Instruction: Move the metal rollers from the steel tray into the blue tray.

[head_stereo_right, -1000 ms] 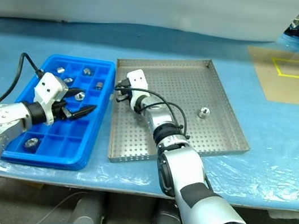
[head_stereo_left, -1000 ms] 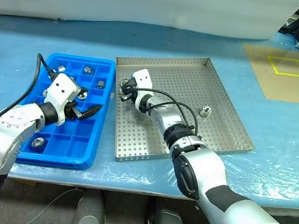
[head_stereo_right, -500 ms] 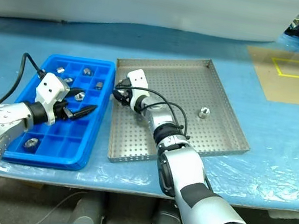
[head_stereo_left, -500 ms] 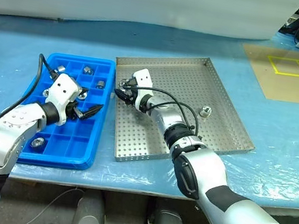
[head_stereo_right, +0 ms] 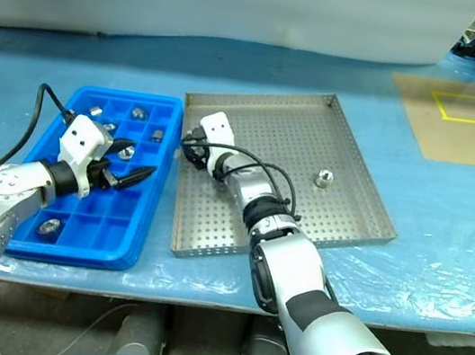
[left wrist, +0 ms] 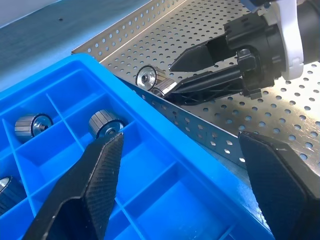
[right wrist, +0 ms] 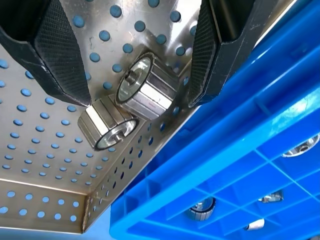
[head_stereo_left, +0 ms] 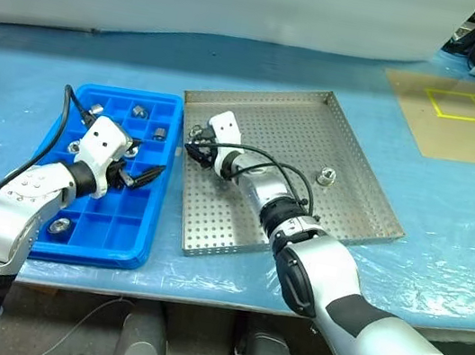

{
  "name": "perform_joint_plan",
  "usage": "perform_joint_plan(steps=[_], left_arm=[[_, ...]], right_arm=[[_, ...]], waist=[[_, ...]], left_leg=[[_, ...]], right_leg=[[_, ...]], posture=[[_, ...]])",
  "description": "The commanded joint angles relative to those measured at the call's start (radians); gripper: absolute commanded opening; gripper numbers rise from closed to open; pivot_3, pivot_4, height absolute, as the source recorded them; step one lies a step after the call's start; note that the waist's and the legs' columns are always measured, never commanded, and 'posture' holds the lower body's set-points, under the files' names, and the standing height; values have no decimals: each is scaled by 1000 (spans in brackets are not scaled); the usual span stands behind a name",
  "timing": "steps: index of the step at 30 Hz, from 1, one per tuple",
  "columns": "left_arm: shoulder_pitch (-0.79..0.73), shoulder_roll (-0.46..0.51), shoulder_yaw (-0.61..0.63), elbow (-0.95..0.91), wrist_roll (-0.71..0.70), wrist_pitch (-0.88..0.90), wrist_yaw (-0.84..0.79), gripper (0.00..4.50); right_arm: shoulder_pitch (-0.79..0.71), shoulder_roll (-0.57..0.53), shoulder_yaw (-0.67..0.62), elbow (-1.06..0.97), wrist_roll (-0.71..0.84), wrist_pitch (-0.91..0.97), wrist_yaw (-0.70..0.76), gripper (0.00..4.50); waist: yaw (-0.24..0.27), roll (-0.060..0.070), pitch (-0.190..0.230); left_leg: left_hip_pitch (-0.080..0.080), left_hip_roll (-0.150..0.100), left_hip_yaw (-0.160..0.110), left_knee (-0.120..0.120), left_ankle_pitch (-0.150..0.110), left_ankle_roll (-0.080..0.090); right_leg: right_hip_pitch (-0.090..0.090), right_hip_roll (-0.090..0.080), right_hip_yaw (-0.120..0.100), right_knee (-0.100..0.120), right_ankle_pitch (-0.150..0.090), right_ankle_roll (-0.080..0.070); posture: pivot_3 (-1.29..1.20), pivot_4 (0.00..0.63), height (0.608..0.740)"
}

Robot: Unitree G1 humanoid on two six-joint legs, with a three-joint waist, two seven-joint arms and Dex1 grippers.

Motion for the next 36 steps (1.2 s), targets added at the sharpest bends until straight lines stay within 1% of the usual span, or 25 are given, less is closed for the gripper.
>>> perform_joint_plan(steps=[1, 8, 15, 18, 21, 23, 25, 26, 36], left_arm=[[-2, 0, 8, -23, 6, -16, 8, 3876], [-5, -8, 2, -20, 12, -20, 14, 3876], [-7, -12, -3, -15, 17, -22, 13, 3876], [-12, -11, -7, -10, 21, -23, 10, 3876], [-22, -9, -12, 1, 23, -26, 10, 3876], [-26, -9, -14, 5, 24, -28, 10, 3876], [-28, -9, -16, 11, 26, -32, 10, 3876], [-29, -10, -17, 12, 28, -33, 11, 3876], [-38, -13, -20, 33, 38, -47, 13, 3876]], right_arm=[[44, 118, 23, -21, -11, -25, 11, 3214], [63, 128, 51, -28, -16, -38, 20, 3214], [63, 130, 30, -31, 14, -41, 17, 3214], [67, 134, 24, -42, 30, -48, 51, 2631], [70, 132, 29, -45, 30, -56, 55, 1663], [73, 131, 30, -47, 31, -59, 62, 885], [72, 130, 31, -46, 29, -57, 59, 234], [71, 129, 30, -46, 29, -55, 57, 20], [72, 120, 32, -44, 26, -59, 63, 20]], waist=[[-1, 0, 0], [-6, 0, 0], [-5, 0, 0], [-5, 0, 0], [-5, 0, 0], [-5, 0, 0], [-5, 0, 0], [-5, 0, 0], [-5, 0, 0]], left_leg=[[0, 0, 0, 0, 0, 0], [0, 0, 0, 0, 0, 0], [0, 0, 0, -1, 0, 0], [0, 0, 0, -1, 0, 0], [0, 0, 0, -1, 0, 0], [0, 0, 0, -1, 0, 0], [0, 0, 0, -1, 0, 0], [0, 0, 0, -1, 0, 0], [-1, 0, 0, -1, 0, 0]], right_leg=[[0, 0, 0, 0, 0, 0], [0, 0, 0, 0, 0, 0], [-1, 0, 0, 0, 0, 0], [-1, 0, 0, 0, 0, 0], [-1, 0, 0, 0, 0, 0], [-1, 0, 0, 0, 0, 0], [-1, 0, 0, 0, 0, 0], [-1, 0, 0, 0, 0, 0], [-1, 0, 0, 0, 0, 0]], posture=[[174, 150, 740], [179, 150, 740], [168, 150, 740], [164, 150, 740], [158, 150, 740], [158, 150, 740], [154, 150, 740], [154, 150, 740], [150, 150, 740]])
